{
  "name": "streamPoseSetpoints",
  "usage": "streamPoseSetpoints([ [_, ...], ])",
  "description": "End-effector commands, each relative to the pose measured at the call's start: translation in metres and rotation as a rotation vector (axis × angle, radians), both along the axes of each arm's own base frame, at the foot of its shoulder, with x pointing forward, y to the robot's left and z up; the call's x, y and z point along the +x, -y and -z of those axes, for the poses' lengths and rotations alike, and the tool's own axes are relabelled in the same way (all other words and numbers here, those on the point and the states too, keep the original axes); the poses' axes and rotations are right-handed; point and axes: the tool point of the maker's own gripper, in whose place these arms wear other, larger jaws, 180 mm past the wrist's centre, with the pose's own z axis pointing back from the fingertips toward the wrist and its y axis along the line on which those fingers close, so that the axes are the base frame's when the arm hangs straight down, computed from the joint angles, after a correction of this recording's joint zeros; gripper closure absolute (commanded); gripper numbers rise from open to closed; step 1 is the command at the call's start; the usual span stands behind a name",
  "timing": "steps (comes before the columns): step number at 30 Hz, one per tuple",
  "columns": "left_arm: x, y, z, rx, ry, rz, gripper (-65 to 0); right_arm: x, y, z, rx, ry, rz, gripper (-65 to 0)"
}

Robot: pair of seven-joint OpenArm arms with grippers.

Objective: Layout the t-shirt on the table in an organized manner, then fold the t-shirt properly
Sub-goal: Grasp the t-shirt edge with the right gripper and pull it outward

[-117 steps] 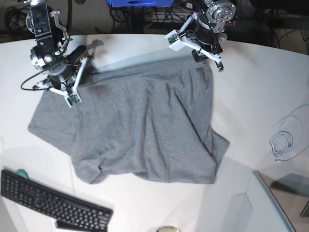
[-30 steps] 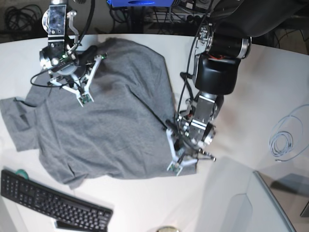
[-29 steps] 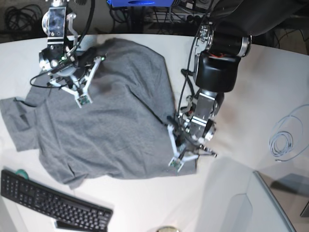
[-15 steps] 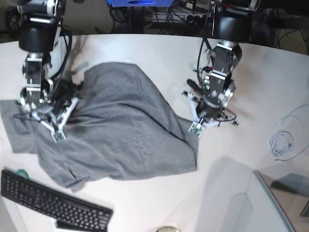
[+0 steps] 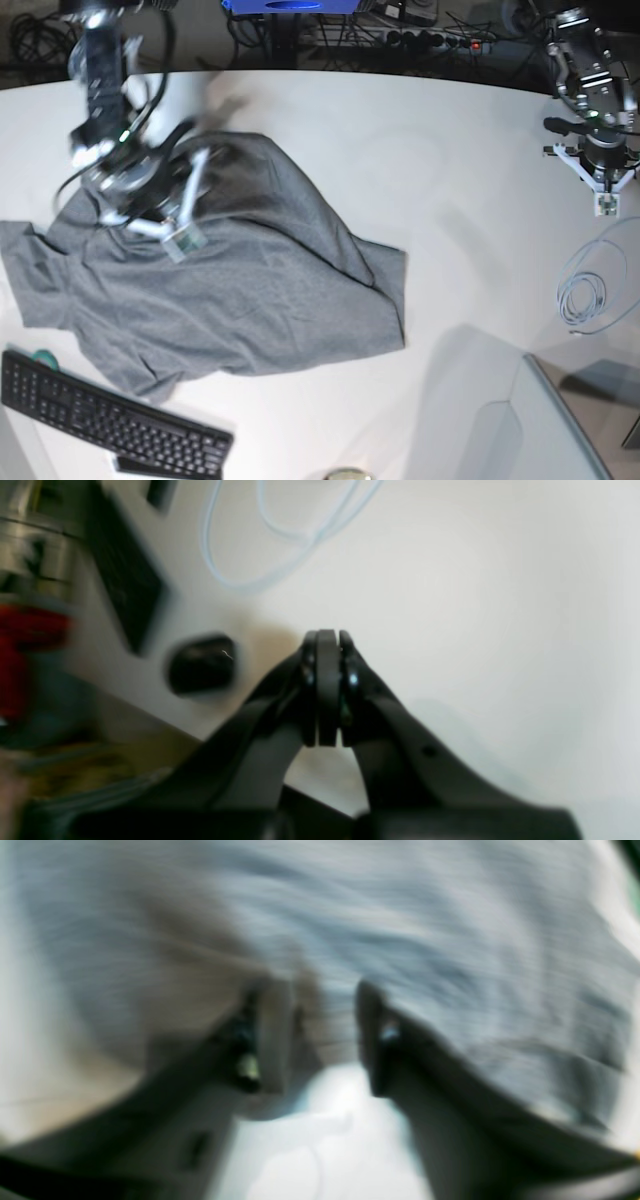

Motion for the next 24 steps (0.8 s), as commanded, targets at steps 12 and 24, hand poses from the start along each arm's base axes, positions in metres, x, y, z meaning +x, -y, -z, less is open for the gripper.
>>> streamPoseSetpoints([
  [12, -0.026, -0.02, -0.019, -0.174, 0.138, -0.054, 0.0, -0.036, -0.123, 0.017, 0.065, -0.019, -0.166, -54.8],
  [24, -0.027, -0.017, -0.016, -0.185, 0.139, -0.059, 0.0, -0.034, -0.12, 0.064, -0.025, -0.107, -0.138, -22.7],
])
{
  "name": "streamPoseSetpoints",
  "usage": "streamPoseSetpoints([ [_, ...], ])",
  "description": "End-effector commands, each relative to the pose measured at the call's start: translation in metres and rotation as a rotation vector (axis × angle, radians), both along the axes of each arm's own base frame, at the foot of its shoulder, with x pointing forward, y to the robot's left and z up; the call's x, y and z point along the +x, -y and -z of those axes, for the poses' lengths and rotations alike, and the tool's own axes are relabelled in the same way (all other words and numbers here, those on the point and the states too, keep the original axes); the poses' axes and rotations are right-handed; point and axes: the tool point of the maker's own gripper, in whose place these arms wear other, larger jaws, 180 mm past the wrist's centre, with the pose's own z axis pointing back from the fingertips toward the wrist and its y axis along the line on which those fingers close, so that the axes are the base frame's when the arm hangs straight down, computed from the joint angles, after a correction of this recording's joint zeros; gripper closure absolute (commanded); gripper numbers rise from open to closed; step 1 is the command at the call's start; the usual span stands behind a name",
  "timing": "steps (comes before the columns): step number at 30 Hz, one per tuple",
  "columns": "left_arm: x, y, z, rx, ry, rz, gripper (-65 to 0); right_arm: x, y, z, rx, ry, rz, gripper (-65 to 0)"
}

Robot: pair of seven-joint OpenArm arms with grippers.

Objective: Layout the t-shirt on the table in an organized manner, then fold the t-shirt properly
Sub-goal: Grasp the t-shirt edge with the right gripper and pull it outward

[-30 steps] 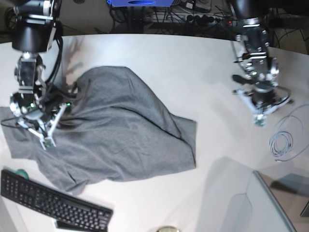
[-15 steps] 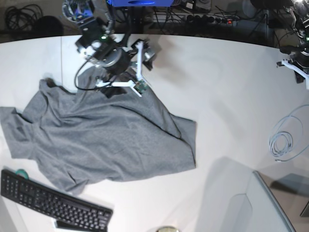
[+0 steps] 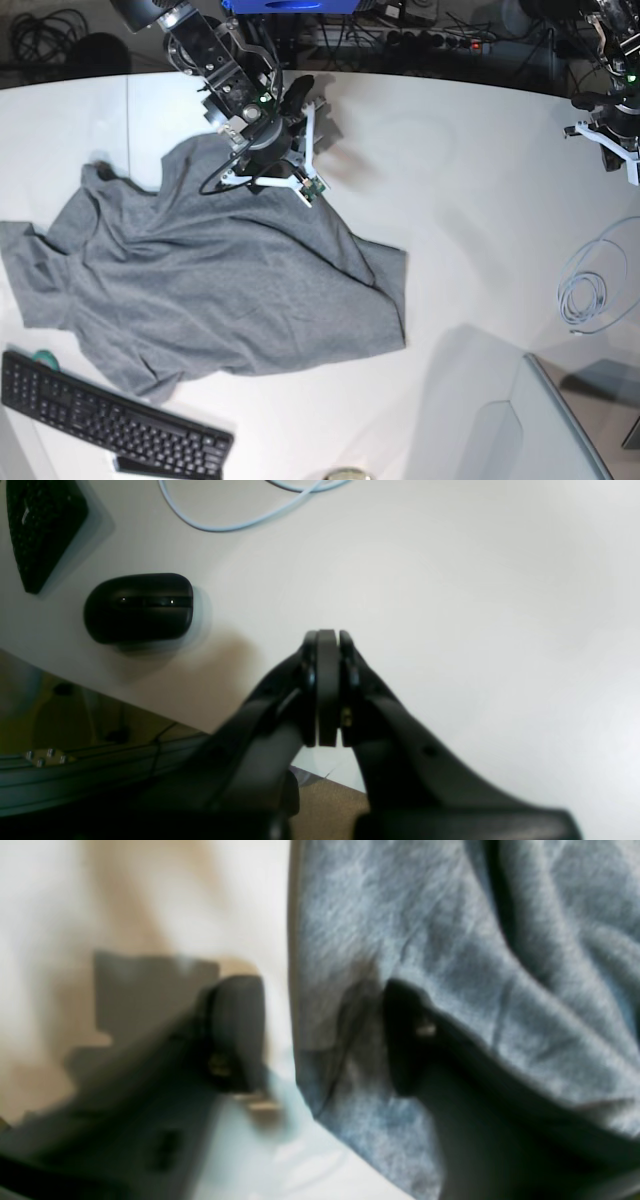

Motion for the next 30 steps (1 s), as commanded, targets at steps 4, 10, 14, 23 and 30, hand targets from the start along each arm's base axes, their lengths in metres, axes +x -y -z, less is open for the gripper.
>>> streamPoseSetpoints([
  [4, 0.01, -0.005, -0.014, 0.025, 0.045, 0.009, 0.0, 0.005, -0.008, -0.014, 0.034, 0.031, 0.009, 0.0],
  [10, 0.017, 0.009, -0.007, 0.009, 0.03, 0.055, 0.0, 0.005, -0.01, -0.071, 0.107, 0.125, 0.041, 0.0],
  [14, 0.02, 0.021, -0.003, -0.001, 0.022, 0.086, 0.0, 0.017, 0.005, -0.116, 0.112, 0.214, 0.053, 0.0],
  [23, 0.034, 0.053, 0.01, -0.037, 0.004, 0.171, 0.0, 0.037, 0.075, -0.144, 0.022, 0.298, 0.169, 0.0],
  [30, 0.042, 0.079, 0.02, -0.073, -0.007, 0.235, 0.0, 0.038, 0.136, -0.143, -0.024, 0.365, 0.292, 0.0],
])
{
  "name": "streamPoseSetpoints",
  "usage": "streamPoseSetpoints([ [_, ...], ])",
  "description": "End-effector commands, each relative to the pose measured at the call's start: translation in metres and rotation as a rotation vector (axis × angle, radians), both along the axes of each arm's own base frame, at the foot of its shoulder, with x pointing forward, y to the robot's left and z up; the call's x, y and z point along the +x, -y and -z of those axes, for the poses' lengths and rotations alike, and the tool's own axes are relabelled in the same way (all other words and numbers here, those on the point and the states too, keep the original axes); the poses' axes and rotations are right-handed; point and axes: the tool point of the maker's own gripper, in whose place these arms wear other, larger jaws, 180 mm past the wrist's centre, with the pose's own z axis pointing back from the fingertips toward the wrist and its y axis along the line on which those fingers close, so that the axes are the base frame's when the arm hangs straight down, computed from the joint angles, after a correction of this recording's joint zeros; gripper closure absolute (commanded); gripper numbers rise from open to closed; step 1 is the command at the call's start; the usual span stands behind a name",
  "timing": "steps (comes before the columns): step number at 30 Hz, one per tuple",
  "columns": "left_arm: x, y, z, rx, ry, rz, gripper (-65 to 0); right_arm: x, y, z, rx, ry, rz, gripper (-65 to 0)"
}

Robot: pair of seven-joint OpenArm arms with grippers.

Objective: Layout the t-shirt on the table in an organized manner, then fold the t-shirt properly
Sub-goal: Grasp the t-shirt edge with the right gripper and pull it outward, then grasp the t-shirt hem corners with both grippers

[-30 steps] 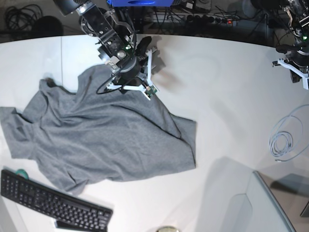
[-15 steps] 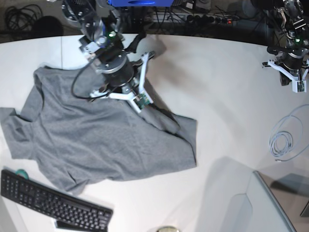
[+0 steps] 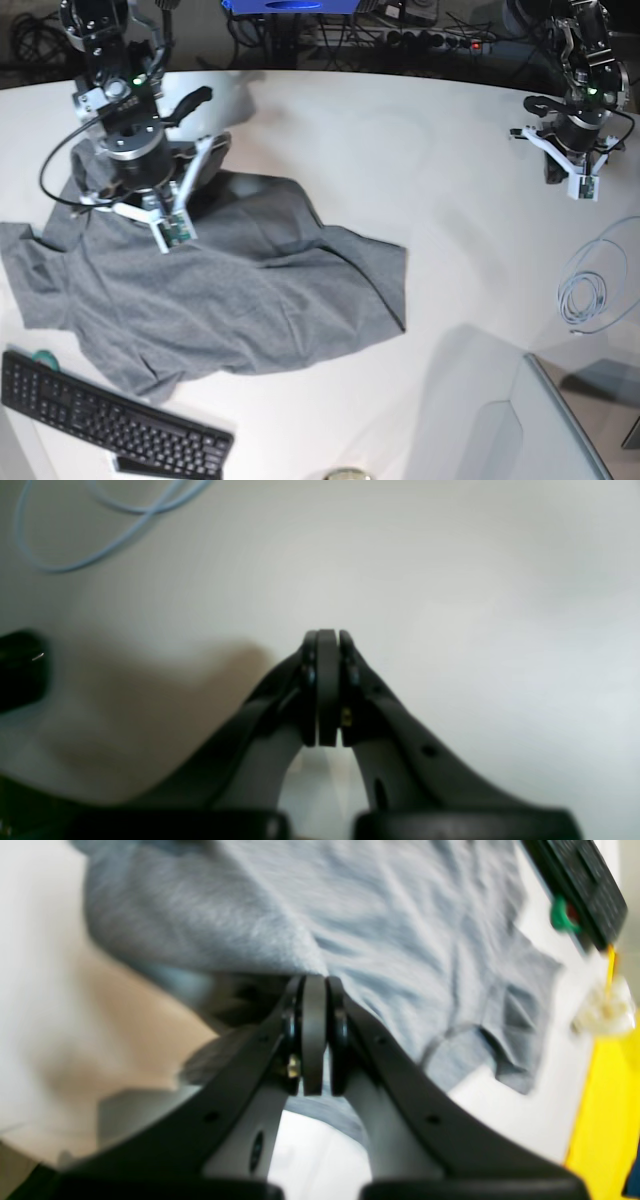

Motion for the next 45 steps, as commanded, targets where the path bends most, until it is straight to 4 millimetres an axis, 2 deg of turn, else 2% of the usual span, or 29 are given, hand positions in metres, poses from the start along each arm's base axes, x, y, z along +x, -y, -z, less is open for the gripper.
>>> streamPoseSetpoints([
  [1, 0.01, 0.0, -0.012, 0.011, 0.046, 0.015, 0.0, 0.005, 0.007, -0.01, -0.006, 0.047, 0.012, 0.0],
  [7, 0.031, 0.041, -0.006, -0.04, 0.058, 0.103, 0.0, -0.004, 0.056, -0.01, -0.046, 0.064, 0.127, 0.0],
  [10, 0.055, 0.075, -0.009, -0.086, 0.099, 0.15, 0.0, -0.006, 0.079, -0.012, -0.07, 0.077, 0.18, 0.0],
  [14, 0.081, 0.133, -0.015, -0.163, 0.146, 0.237, 0.0, -0.005, 0.106, -0.019, -0.101, 0.095, 0.247, 0.0],
  [16, 0.09, 0.152, -0.019, -0.193, 0.168, 0.26, 0.0, -0.003, 0.119, -0.024, -0.115, 0.11, 0.28, 0.0],
  [19, 0.099, 0.167, -0.024, -0.228, 0.196, 0.255, 0.0, -0.005, 0.144, -0.03, -0.143, 0.122, 0.344, 0.0],
  [21, 0.1, 0.167, -0.024, -0.232, 0.195, 0.252, 0.0, -0.006, 0.153, -0.031, -0.153, 0.126, 0.366, 0.0],
  [26, 0.103, 0.171, -0.022, -0.238, 0.193, 0.259, 0.0, -0.004, 0.144, -0.027, -0.146, 0.096, 0.304, 0.0],
  [27, 0.102, 0.172, -0.02, -0.245, 0.189, 0.255, -1.6, -0.004, 0.141, -0.025, -0.133, 0.092, 0.305, 0.0],
  [31, 0.09, 0.174, -0.011, -0.254, 0.16, 0.256, -31.9, 0.0, 0.128, -0.022, -0.099, 0.086, 0.286, 0.0],
  [33, 0.083, 0.174, -0.007, -0.257, 0.145, 0.256, -42.0, 0.0, 0.122, -0.02, -0.081, 0.08, 0.279, 0.0],
  [34, 0.082, 0.175, -0.005, -0.258, 0.139, 0.256, -44.6, 0.0, 0.12, -0.019, -0.077, 0.077, 0.277, 0.0],
  [39, 0.069, 0.175, 0.018, -0.292, 0.08, 0.234, -45.7, 0.002, 0.117, -0.019, -0.071, 0.076, 0.269, 0.0],
  [45, 0.068, 0.218, 0.024, -0.444, 0.058, 0.296, -45.7, 0.001, 0.117, -0.016, -0.07, 0.07, 0.268, 0.0],
])
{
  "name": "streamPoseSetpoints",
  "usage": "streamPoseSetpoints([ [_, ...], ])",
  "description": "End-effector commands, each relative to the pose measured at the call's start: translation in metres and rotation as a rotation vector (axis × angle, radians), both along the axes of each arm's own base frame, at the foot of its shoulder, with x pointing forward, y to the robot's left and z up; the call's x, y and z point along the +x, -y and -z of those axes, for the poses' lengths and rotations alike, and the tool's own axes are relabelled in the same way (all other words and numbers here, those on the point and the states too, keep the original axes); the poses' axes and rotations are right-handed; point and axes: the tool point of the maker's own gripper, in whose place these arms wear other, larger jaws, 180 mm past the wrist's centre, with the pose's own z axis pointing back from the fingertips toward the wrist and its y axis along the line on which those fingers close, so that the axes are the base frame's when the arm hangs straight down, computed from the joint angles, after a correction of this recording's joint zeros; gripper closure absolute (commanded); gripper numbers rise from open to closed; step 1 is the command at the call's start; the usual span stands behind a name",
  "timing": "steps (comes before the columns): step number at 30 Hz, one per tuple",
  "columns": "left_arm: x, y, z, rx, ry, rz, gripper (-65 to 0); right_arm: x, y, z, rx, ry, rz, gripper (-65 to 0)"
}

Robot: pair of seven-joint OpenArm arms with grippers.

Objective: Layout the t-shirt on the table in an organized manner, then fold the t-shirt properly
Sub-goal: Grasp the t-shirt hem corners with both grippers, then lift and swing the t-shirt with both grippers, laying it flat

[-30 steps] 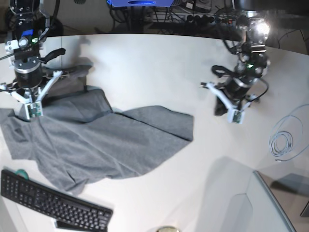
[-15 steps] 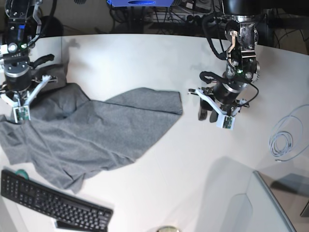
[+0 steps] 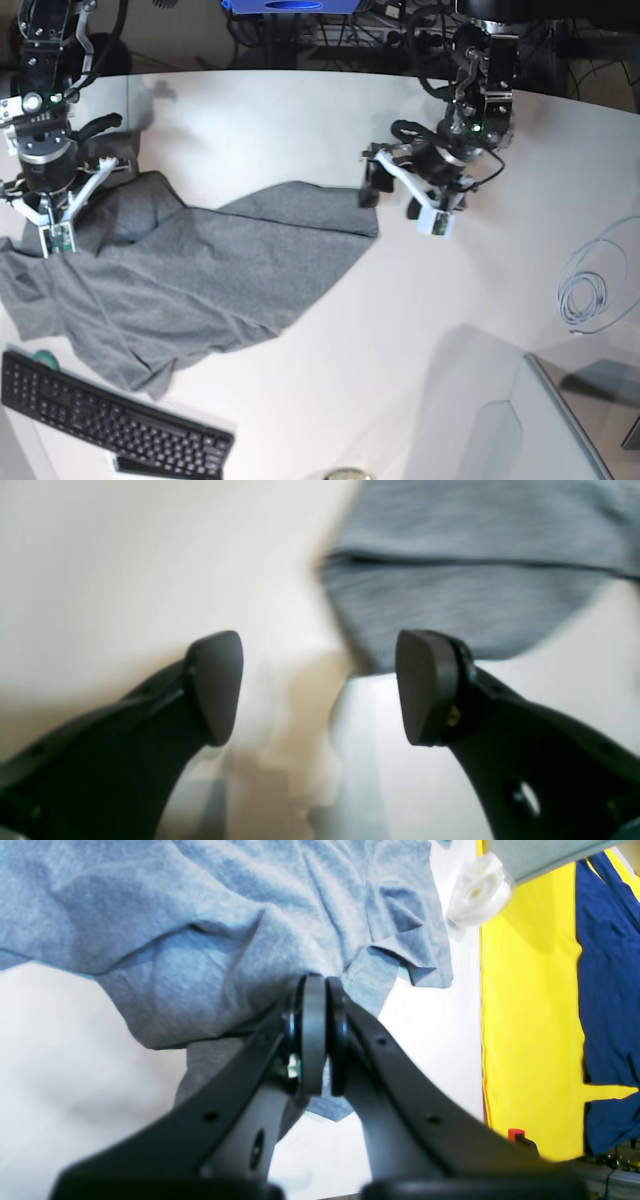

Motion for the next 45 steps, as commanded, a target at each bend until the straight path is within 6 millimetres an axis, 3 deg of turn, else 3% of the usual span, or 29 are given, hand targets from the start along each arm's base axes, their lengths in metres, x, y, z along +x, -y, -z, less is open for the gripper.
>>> streamPoseSetpoints([
  [1, 0.011, 0.001, -0.009, -0.018, 0.039, -0.007, -45.7, 0.005, 0.001, -0.007, -0.009, 0.031, -0.007, 0.0],
  [11, 0.018, 0.017, 0.017, -0.054, -0.037, -0.012, -42.9, 0.004, 0.002, -0.005, -0.009, 0.024, -0.006, 0.0],
  [13, 0.02, 0.018, 0.021, -0.057, -0.049, -0.013, -33.1, 0.004, 0.001, -0.004, -0.008, 0.024, -0.006, 0.0],
  [17, 0.027, 0.008, 0.023, -0.041, -0.052, -0.027, 0.0, 0.007, 0.001, -0.007, -0.007, 0.033, -0.007, 0.0],
  [21, 0.056, -0.031, 0.008, 0.042, -0.001, -0.025, 0.0, 0.02, -0.004, 0.01, 0.015, 0.005, -0.015, 0.0],
  [24, 0.08, -0.064, -0.012, 0.154, 0.058, -0.011, 0.0, 0.038, -0.014, 0.024, 0.037, -0.017, -0.039, 0.0],
  [26, 0.097, -0.083, -0.033, 0.273, 0.123, 0.018, 0.0, 0.056, -0.022, 0.021, 0.046, -0.001, -0.059, 0.0],
  [30, 0.118, -0.114, -0.07, 0.565, 0.222, 0.097, 0.0, 0.095, -0.047, -0.005, 0.052, 0.069, -0.124, 0.0],
  [34, 0.154, -0.127, -0.112, 0.731, 0.313, 0.107, 0.0, 0.137, -0.067, -0.039, 0.039, 0.128, -0.173, 0.0],
  [37, 0.189, -0.127, -0.159, 0.815, 0.41, 0.095, 0.0, 0.174, -0.066, -0.067, 0.025, 0.18, -0.174, 0.0],
  [41, 0.236, -0.111, -0.222, 0.854, 0.528, 0.063, 0.0, 0.215, -0.044, -0.102, -0.048, 0.219, -0.197, 0.0],
  [43, 0.26, -0.101, -0.247, 0.902, 0.563, 0.072, 0.0, 0.237, -0.032, -0.128, -0.081, 0.242, -0.205, 0.0],
  [45, 0.281, -0.088, -0.277, 0.955, 0.607, 0.095, 0.0, 0.256, -0.01, -0.166, -0.139, 0.285, -0.201, 0.0],
])
